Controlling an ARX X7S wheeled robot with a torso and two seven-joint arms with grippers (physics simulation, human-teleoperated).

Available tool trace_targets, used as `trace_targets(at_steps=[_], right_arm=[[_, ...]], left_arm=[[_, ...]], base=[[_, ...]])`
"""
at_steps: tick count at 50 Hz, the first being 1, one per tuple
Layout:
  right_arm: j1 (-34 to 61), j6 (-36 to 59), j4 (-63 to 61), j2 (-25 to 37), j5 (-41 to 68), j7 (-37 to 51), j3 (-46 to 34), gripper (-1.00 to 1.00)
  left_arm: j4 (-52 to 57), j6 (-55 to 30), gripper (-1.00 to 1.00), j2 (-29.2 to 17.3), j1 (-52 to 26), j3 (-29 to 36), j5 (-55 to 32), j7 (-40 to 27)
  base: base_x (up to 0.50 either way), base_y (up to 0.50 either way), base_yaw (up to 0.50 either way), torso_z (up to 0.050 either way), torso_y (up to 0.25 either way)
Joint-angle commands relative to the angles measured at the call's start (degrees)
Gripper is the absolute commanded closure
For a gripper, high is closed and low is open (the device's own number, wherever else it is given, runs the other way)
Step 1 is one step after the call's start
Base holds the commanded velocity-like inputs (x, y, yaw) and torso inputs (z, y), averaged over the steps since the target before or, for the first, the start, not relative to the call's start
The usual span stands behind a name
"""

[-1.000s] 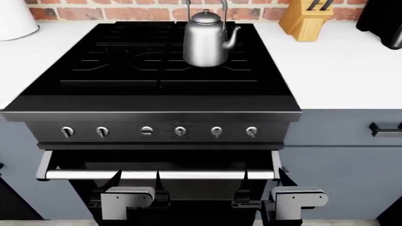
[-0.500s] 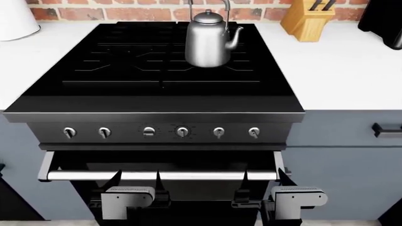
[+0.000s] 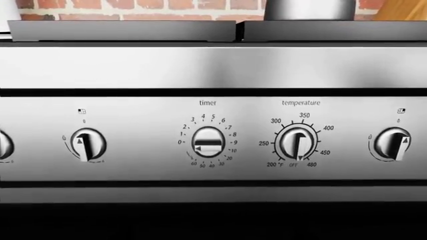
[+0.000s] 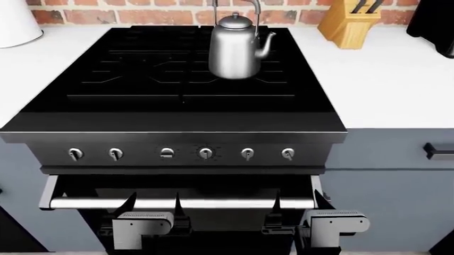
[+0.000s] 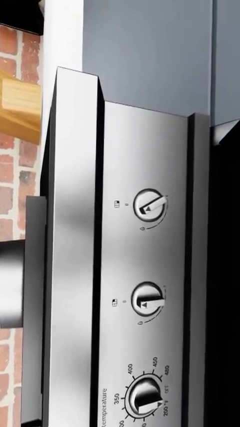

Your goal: Turn off the front right burner of the stove.

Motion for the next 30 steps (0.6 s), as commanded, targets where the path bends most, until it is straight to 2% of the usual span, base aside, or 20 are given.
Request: trace_targets(at_steps=[1,30], right_arm=[[0.05,-0.18,0.01,0.28,0.28,0.34,-0.35,-1.0],[0.28,-0.28,0.07,0.98,0.85,1.07,-1.2,-1.0]], left_arm=[[0.35,0.1,-1.0,-0.43,0.31,0.3,-0.32,-0.34],[0.18,0.36,-1.0,-1.02,0.03,1.14,-0.98,-1.09]], base=[[0.05,0.0,0.0,0.0,0.0],[0.05,0.0,0.0,0.0,0.0]])
